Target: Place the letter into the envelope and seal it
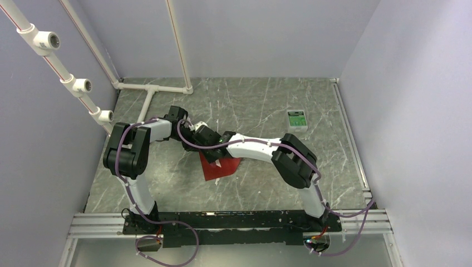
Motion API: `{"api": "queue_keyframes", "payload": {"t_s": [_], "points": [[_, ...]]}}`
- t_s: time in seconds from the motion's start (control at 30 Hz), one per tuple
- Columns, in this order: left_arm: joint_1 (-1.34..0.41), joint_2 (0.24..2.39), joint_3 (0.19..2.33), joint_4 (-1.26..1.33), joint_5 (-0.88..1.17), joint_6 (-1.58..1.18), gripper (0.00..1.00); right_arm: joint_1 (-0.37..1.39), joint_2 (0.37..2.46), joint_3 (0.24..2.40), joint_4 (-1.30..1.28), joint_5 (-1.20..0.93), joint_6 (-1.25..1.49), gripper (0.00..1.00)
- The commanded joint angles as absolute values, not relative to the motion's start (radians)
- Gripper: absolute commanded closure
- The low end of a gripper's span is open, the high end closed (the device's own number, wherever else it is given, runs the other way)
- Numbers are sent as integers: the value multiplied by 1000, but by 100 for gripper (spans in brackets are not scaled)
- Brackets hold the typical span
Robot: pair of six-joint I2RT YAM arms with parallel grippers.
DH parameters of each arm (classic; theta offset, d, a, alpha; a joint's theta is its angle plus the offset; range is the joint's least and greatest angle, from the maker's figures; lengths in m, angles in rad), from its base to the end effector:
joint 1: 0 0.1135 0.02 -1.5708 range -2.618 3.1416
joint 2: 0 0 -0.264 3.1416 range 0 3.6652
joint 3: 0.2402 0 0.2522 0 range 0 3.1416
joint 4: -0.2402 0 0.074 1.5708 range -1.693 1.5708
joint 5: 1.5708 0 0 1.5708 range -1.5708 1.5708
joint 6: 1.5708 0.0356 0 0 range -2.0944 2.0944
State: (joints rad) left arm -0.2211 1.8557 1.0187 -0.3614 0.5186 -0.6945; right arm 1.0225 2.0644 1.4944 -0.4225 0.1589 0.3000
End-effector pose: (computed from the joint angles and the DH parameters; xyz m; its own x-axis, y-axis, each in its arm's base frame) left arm 0.3288 -0.0920 0.1274 -0.9328 -0.3600 0.0159 -0.3001 0.7514 -0.5876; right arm 0.2359 0.3754 0.1729 -0.6527 -0.5088 -0.5613 -0.6330 0.7734 0.0349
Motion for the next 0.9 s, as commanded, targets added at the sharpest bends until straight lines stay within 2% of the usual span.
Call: {"api": "queue_keyframes", "payload": {"t_s": [0.0,0.23,0.4,0.87], "points": [[-232,1906,968,-381,354,-661,98,1009,2083,1437,-499,214,305,100],[-232,1917,975,-371,358,-666,98,1053,1963,1309,-471,91,259,100],[-232,1918,977,-370,359,-665,98,1068,1952,1284,-449,48,251,100],[-232,1915,969,-374,359,-662,98,1011,2167,1558,-540,313,312,100]]}}
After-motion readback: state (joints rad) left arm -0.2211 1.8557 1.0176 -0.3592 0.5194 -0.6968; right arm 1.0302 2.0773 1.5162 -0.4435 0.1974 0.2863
